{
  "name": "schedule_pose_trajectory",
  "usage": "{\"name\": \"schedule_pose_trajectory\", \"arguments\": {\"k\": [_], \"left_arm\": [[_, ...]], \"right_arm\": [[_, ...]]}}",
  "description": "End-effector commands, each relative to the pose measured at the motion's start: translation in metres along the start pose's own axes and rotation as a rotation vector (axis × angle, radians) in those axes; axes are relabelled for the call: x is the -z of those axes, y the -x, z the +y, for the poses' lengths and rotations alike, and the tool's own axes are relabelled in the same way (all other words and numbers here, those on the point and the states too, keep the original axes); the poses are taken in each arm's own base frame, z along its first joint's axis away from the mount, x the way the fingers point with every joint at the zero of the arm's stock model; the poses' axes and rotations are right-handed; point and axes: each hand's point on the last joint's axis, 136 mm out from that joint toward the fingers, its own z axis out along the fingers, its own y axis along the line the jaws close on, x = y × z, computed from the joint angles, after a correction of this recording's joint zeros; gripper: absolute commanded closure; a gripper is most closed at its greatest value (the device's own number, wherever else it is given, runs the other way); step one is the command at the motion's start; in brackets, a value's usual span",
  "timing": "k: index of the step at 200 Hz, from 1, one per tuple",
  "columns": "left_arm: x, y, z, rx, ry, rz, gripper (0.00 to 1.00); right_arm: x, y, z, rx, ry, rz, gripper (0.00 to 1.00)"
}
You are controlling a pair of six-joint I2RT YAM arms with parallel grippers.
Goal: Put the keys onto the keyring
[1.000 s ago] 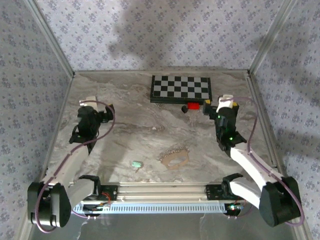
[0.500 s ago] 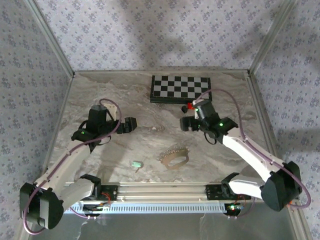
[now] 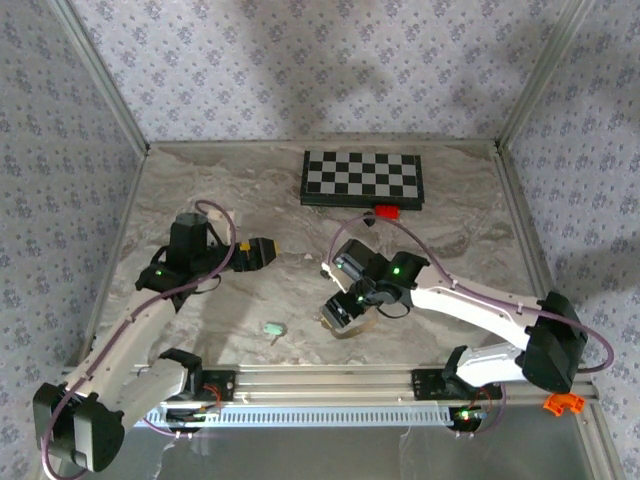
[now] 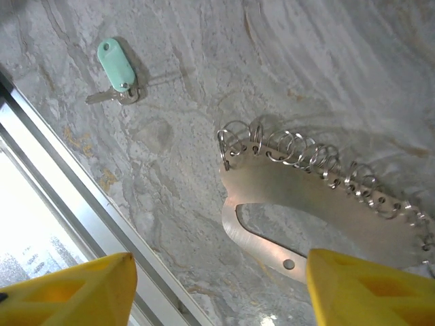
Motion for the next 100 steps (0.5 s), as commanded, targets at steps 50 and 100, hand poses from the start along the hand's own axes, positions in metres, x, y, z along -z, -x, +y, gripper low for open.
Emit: {"name": "schedule_pose_trajectory", "arguments": {"k": [50,100], "left_arm": [[0.01,0.007,-0.019,0.0,-0.069,-0.022,0.01],[0.009,0.008,-0.017,0.028,-0.081,-0.066,0.01]], "right_arm": [[-0.038,-0.002,0.012,-0.007,0.061,0.044,0.44],[-0.058,-0.01,0.013,0.01,0.047,0.096,0.55]]}}
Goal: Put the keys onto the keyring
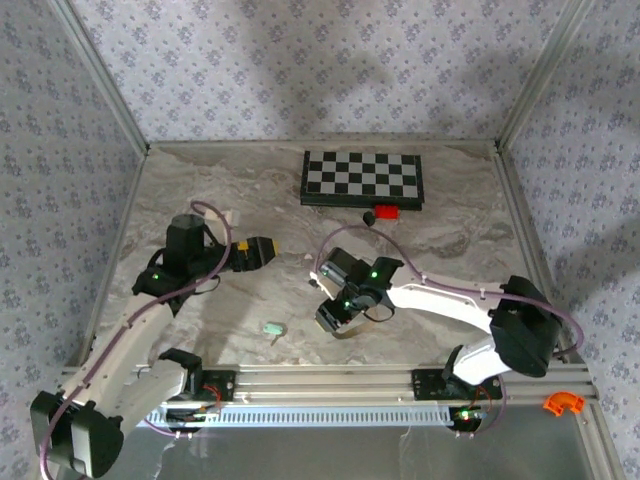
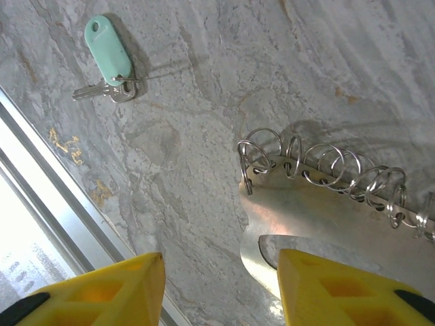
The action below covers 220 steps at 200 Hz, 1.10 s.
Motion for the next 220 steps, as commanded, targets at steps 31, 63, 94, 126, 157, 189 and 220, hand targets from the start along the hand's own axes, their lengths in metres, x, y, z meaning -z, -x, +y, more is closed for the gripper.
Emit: {"name": "schedule_pose_trajectory", "arguments": {"k": [31,63,94,126,157,189,220], "left_arm": [[-0.001,-0.001,0.0,0.013,-0.022,-0.022,0.01],[0.0,-0.004,0.004,0.004,-0.003,-0.018,0.01],[0.0,-0.004,0.005,-0.001,0.006,-0.017,0.01],[0.0,-0.005,0.006,-0.01,0.013,-0.015,0.01],[0.0,-0.004,0.006,-0.015,0.012,-0.017,0.01],[0.0,-0.004,0.005,-0.015,0.01,-0.018,0.01],[0.0,-0.005,0.007,-0.016,0.016,-0.015,0.01]], "right_arm": [[-0.026,-0.012,0.004,0.042,-0.031,0.089,0.61],[-0.034,-0.013,0.004,0.082,-0.073,0.119,0.62],[-0.036,-0.009,0.004,0.082,-0.081,0.117,0.64],[-0.035,-0.005,0.001,0.058,-0.08,0.11,0.63],[-0.034,-0.003,-0.007,0.038,-0.098,0.105,0.59],[-0.037,-0.001,-0.01,0.037,-0.102,0.111,0.59],[-0.039,0.004,-0.011,0.049,-0.1,0.111,0.62]]}}
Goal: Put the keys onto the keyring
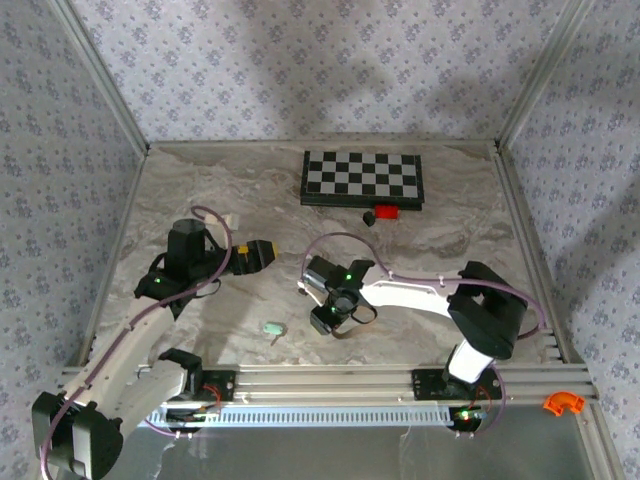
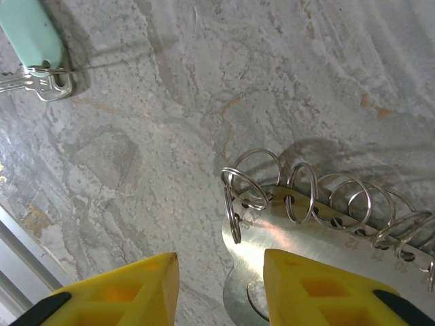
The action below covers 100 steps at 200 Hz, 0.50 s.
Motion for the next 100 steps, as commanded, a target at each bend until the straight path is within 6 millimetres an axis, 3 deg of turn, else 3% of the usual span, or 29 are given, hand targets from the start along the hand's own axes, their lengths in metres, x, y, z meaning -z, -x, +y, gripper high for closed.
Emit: {"name": "schedule_pose_trajectory", "arguments": {"k": [1,100], "left_arm": [[0.0036,0.0034,-0.0026,-0.028,0.001,-0.018,0.01],[-0.0012,-0.0009,0.004,-0.028,0.013,-0.006,0.01]], "right_arm": [[0.0026,0.0075,-0.0019,0.016,-0.012,0.001,0.62],[-0.0052,0.0104,-0.0001,0.023,0.003,0.017,0.68]]}}
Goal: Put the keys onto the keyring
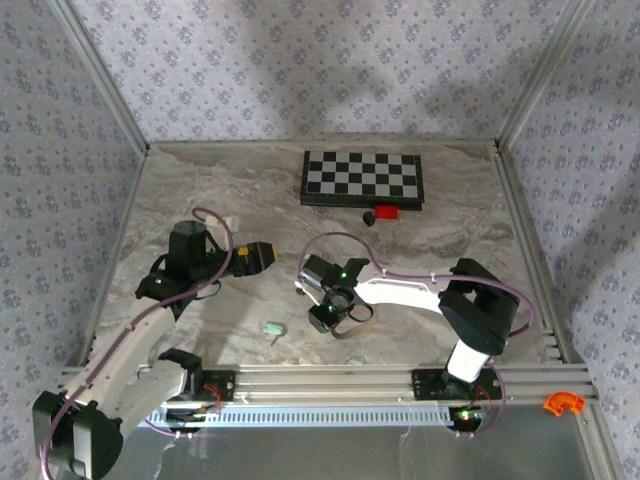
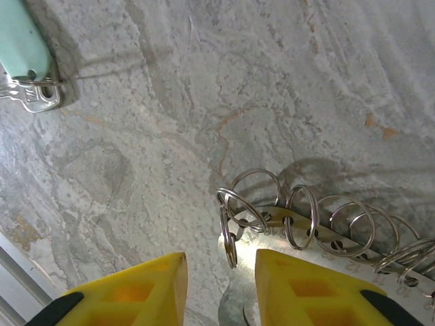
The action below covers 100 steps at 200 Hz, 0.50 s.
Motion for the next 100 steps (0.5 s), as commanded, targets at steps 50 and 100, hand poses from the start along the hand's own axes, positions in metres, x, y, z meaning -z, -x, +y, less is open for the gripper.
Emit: {"name": "schedule_pose_trajectory", "arguments": {"k": [50,100], "left_arm": [[0.0014,0.0033,-0.0029,-0.032,-0.007,-0.015,0.01],[0.002,0.0033,-0.0023,-0.033,-0.004,-0.018,0.0]], "right_arm": [[0.0001,0.0057,0.0018,0.014,0.016,0.01,0.74],[0.0001,0.0064,0.0022,0.014,0.019,0.01,0.79]]}}
